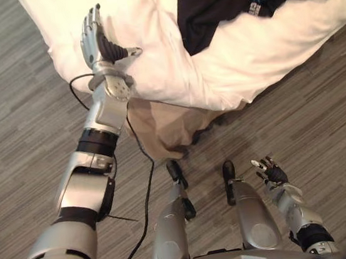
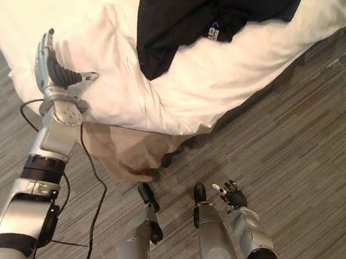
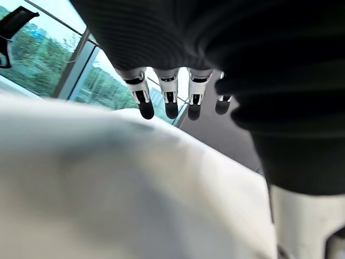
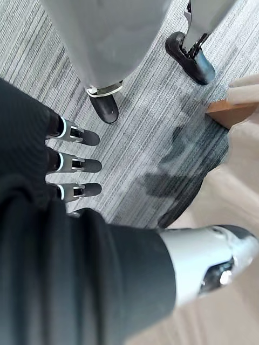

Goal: Tidy the bed and pick cloth on bed and put in laundry

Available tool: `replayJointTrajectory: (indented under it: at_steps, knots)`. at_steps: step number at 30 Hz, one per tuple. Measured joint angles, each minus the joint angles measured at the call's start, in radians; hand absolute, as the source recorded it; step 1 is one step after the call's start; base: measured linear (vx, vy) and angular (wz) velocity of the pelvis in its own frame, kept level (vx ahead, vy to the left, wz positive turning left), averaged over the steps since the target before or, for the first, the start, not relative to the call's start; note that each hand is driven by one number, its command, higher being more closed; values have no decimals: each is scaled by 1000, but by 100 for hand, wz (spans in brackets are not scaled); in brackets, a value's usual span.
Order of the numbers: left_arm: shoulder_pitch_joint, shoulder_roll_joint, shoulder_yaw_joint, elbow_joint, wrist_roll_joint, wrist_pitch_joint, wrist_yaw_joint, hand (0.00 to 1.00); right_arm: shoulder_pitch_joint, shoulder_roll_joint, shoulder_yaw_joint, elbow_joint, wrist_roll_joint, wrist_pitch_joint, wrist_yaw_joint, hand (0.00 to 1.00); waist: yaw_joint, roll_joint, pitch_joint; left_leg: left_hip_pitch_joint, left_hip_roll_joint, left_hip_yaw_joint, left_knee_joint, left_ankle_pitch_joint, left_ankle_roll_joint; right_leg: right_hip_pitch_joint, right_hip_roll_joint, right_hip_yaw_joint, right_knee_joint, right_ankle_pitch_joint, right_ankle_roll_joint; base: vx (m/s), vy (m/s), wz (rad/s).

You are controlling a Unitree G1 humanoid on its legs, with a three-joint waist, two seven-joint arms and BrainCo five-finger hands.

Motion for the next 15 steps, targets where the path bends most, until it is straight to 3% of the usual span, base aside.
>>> replayJointTrajectory:
  at_steps: [3,7,10,13,15]
  knots:
    - [-71,0,-36,16,44,1,11,100,-42,1,-1,-16,42,-8,-5,0,2,-2,29,-36,-2,2,0,15,-9,-38,-4,-1,11,0,0,24,-20,6]
    - [-120,4,-48,0,153,25,-72,100,-104,-2,-46,-31,80,-11,-6,0,3,4,48,-81,-7,5,0,18,-11,-90,-11,1,22,0,0,0,0,0]
    - [-144,37,-77,-24,151,42,-147,100,-109,-8,-65,-51,80,-12,-2,0,10,4,52,-92,-10,9,0,7,-24,-107,-14,6,26,0,1,11,-2,-1]
    - [-131,46,-77,-23,21,-11,-135,100,-110,-10,-80,-54,86,-24,5,0,18,5,52,-88,-15,16,0,10,-20,-106,-19,11,28,-2,4,45,-10,-3]
    - [-83,61,-73,-25,-75,-110,-111,100,-110,-15,-85,-56,86,-32,8,0,21,15,57,-73,-20,16,0,11,-20,-91,-25,9,30,-4,6,52,-10,4]
